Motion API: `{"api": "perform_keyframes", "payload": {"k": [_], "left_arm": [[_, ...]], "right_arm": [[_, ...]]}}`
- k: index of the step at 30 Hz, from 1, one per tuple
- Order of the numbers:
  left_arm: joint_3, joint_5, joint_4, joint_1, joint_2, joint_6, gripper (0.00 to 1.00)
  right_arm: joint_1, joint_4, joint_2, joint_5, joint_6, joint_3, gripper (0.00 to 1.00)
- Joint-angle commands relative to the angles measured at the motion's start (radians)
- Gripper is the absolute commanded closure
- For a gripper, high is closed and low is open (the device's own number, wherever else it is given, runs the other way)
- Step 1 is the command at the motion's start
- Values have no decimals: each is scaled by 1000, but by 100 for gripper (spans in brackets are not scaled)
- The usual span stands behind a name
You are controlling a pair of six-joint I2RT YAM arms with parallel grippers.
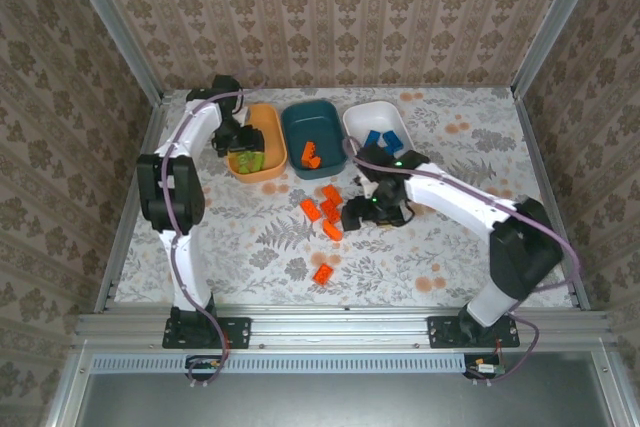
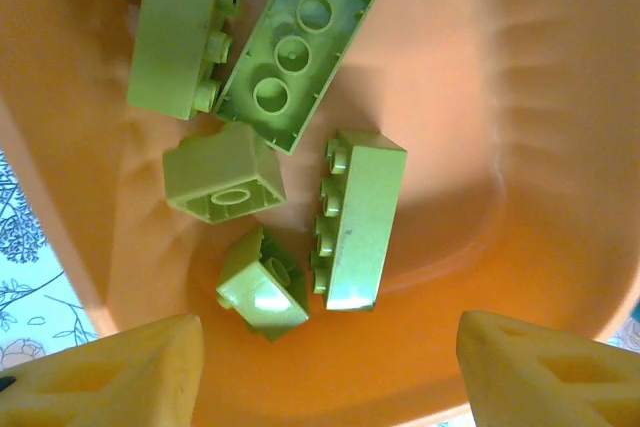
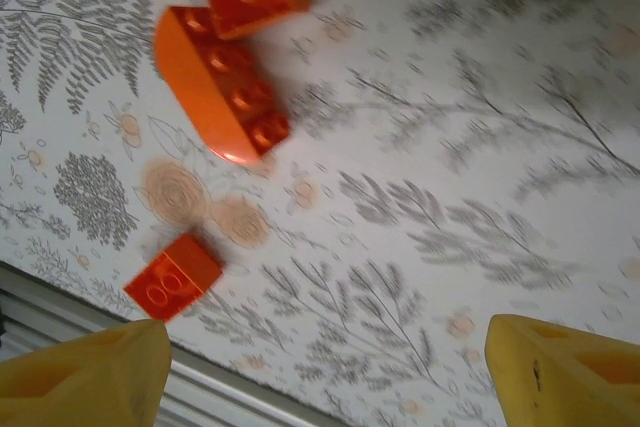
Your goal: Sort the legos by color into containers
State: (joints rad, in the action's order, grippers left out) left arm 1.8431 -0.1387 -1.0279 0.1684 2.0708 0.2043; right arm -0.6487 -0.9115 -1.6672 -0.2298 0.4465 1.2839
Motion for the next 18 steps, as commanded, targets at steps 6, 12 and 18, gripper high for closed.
{"api": "perform_keyframes", "payload": {"k": [6, 12, 18], "left_arm": [[-232, -33, 19, 4, -371, 73, 27], [-434, -27, 25, 8, -602, 102, 25], [-498, -22, 9, -14, -703, 106, 24]], "right_arm": [[-116, -89, -260, 77, -144, 238, 21], [-123, -126, -366, 115, -158, 310, 24], [-125, -134, -423, 115, -165, 335, 32]]}}
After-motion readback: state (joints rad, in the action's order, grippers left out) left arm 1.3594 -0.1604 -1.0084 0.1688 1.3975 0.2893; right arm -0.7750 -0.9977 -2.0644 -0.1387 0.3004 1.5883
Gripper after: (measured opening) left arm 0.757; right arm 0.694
